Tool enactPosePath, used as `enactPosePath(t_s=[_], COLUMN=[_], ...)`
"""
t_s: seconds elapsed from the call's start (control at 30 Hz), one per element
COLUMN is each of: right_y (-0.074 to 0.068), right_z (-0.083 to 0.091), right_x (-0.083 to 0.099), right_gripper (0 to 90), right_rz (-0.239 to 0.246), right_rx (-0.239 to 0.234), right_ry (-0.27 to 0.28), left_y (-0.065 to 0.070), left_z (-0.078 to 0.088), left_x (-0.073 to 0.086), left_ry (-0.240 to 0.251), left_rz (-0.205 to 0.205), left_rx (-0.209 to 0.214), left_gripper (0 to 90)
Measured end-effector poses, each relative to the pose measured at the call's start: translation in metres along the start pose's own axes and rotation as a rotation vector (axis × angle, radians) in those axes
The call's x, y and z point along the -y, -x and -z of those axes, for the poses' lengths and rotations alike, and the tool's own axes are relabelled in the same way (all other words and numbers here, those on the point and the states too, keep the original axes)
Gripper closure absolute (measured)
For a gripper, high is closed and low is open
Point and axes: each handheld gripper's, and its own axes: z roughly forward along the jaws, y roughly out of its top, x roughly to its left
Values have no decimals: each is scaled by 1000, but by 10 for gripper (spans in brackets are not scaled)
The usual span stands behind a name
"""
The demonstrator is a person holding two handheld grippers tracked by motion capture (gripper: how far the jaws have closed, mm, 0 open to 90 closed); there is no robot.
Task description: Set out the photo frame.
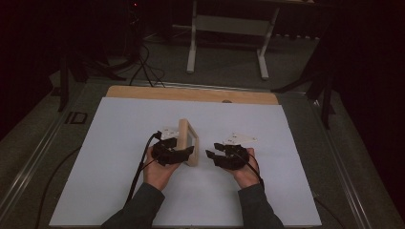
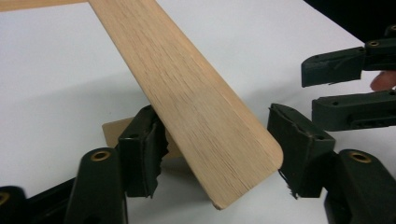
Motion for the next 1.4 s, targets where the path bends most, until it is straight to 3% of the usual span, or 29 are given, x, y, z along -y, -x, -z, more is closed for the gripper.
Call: enactPosePath(t_s=[0.2,1.4], right_y=[0,1], right_z=[0,1], right_x=[0,0], right_gripper=[525,497], right_rz=[-2,-8], right_rx=[-1,-8], right_ry=[0,9], left_y=[-2,-3], left_z=[0,3], left_x=[-1,-5], left_ry=[0,-16], left_rz=[13,4], left_rx=[6,-8], left_gripper=[420,550])
